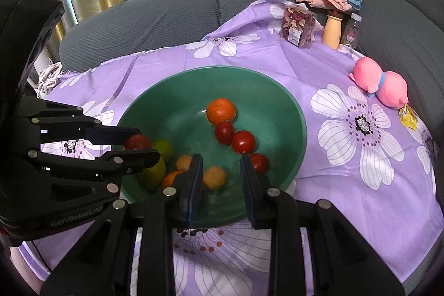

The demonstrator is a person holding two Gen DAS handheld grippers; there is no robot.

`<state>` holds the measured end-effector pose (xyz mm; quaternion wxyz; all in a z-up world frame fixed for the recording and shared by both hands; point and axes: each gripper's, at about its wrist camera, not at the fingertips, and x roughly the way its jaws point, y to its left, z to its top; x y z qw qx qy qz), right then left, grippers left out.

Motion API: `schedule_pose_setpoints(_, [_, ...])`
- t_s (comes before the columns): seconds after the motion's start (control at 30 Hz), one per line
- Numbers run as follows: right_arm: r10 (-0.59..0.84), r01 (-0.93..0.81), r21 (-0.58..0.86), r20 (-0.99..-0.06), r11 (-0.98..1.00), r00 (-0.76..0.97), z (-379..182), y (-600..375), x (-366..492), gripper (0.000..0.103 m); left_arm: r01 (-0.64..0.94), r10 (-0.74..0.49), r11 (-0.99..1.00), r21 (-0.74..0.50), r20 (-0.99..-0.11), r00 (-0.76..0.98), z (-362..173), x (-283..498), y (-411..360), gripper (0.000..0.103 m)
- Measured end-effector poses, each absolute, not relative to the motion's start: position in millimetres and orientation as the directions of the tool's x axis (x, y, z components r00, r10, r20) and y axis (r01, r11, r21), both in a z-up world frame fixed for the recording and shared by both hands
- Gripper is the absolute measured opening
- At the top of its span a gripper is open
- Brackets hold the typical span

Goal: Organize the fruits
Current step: 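Open both tools to drop the tomatoes into the bowl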

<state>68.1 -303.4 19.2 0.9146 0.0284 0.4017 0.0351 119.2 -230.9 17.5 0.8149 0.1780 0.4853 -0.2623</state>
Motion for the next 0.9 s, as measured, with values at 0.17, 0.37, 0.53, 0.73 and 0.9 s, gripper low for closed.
schedule_pose_setpoints(0.17, [0.083,-0.034,0.082,-0.728,0.996,0.680,21.4,-305.1,66.3,0.028,0.593,-0.253,0.804,0.042,-0.878,0.406,22.0,117.6,-229.2,0.028])
schedule_pose_setpoints(0.37, [0.079,-0.029,0.081,-0.724,0.996,0.685,25.5,-304.6,63.2,0.028,0.579,-0.251,0.814,0.047,-0.870,0.424,29.9,116.4,-225.0,0.028])
schedule_pose_setpoints(0.53, [0.076,-0.025,0.082,-0.720,0.996,0.690,29.5,-305.0,60.2,0.028,0.570,-0.250,0.820,0.055,-0.861,0.442,37.8,113.9,-220.6,0.028])
schedule_pose_setpoints(0.73, [0.075,-0.028,0.078,-0.713,0.997,0.697,35.4,-302.0,55.2,0.034,0.555,-0.245,0.829,0.063,-0.853,0.461,45.3,109.6,-214.4,0.040])
schedule_pose_setpoints(0.9, [0.075,-0.029,0.077,-0.707,0.997,0.703,40.8,-300.6,50.8,0.038,0.545,-0.240,0.835,0.070,-0.846,0.477,51.9,104.1,-209.4,0.041])
